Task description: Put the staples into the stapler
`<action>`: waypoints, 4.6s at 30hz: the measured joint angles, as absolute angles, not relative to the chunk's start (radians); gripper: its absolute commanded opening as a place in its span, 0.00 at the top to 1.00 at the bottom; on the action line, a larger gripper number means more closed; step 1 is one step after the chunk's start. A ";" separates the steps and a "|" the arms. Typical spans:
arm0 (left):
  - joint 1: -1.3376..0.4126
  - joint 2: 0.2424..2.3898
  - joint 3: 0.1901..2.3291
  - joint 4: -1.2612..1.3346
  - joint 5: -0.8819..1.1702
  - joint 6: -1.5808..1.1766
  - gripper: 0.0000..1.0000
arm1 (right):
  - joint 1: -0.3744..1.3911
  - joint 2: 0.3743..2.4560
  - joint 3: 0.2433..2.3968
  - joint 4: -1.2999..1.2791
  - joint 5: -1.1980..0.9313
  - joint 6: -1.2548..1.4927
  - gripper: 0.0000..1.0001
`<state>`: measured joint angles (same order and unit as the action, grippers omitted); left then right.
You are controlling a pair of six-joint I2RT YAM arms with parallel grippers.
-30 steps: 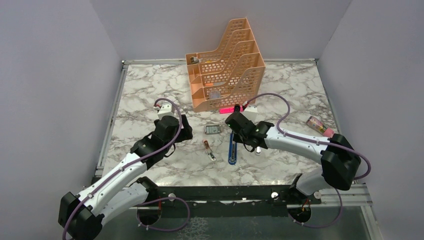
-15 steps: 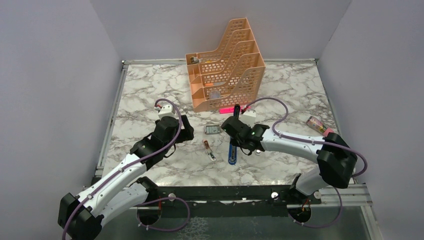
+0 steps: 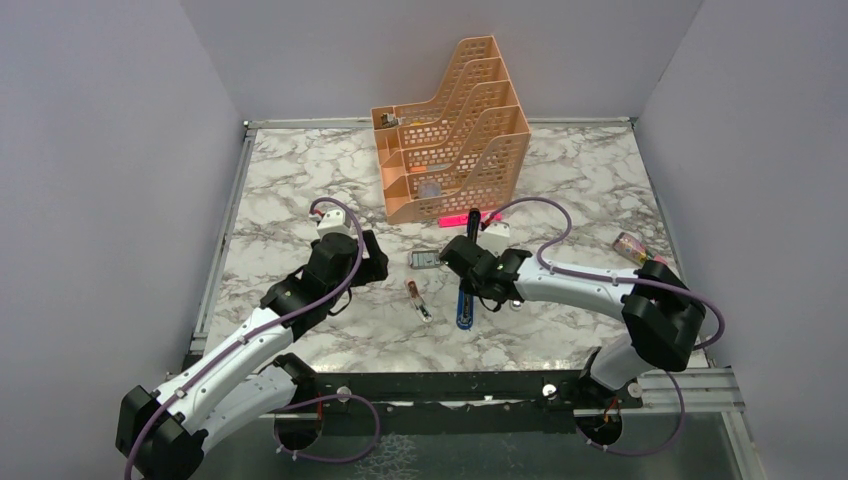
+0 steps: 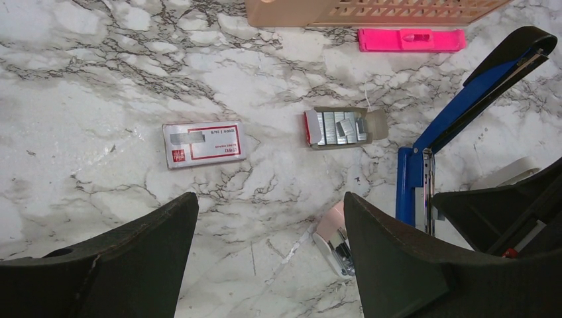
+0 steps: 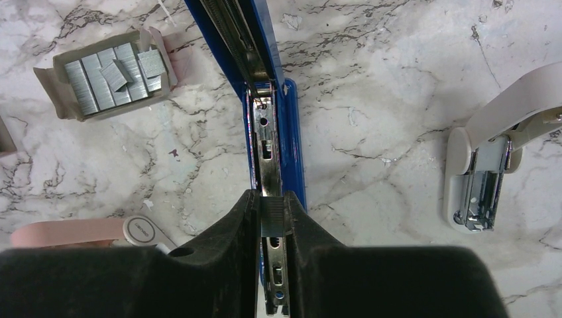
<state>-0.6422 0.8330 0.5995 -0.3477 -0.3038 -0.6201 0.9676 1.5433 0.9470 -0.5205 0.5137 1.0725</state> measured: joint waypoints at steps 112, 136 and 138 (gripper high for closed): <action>-0.642 0.836 0.598 -0.345 -0.304 -0.620 0.18 | 0.968 1.562 0.947 -0.477 0.505 1.000 0.82; -0.642 0.836 0.598 -0.345 -0.304 -0.620 0.18 | 0.968 1.577 0.947 -0.480 0.505 1.000 0.82; -0.642 0.836 0.598 -0.345 -0.304 -0.620 0.18 | 0.968 1.577 0.947 -0.480 0.505 0.995 0.82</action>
<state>-0.6422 0.8364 0.5980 -0.3454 -0.3042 -0.6201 0.9676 1.5768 0.9470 -0.4797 0.5045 0.9955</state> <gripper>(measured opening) 0.814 0.184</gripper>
